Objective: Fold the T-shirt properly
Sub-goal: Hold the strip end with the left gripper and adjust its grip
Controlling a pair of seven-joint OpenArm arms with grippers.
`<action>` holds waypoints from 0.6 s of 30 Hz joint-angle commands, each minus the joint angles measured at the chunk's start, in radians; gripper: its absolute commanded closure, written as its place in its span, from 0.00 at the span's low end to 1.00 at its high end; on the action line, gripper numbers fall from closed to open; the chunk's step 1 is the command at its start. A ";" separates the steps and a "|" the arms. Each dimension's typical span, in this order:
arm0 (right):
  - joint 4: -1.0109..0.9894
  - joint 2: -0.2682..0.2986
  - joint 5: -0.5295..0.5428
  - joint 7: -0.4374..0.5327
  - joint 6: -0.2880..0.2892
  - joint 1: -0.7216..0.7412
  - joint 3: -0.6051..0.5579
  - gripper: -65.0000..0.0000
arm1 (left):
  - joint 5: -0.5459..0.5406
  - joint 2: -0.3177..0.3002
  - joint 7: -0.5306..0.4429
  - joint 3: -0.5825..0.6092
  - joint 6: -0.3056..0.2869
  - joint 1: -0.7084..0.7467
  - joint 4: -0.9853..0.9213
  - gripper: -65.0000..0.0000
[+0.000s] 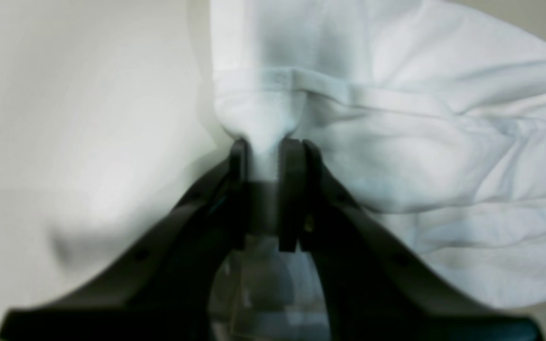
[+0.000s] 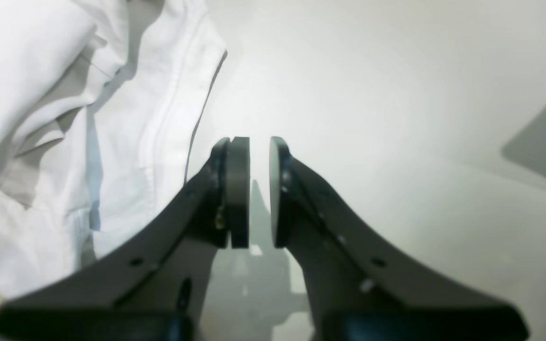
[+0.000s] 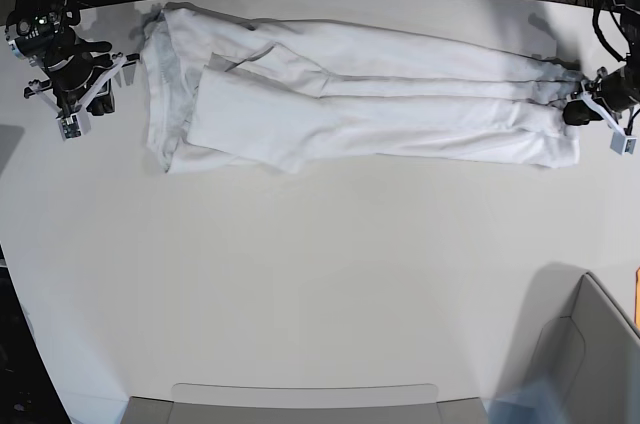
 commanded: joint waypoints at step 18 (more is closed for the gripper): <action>0.057 0.010 0.004 0.019 -0.004 0.002 0.012 0.87 | 0.098 -0.074 0.267 -0.288 0.013 -0.101 0.061 1.00</action>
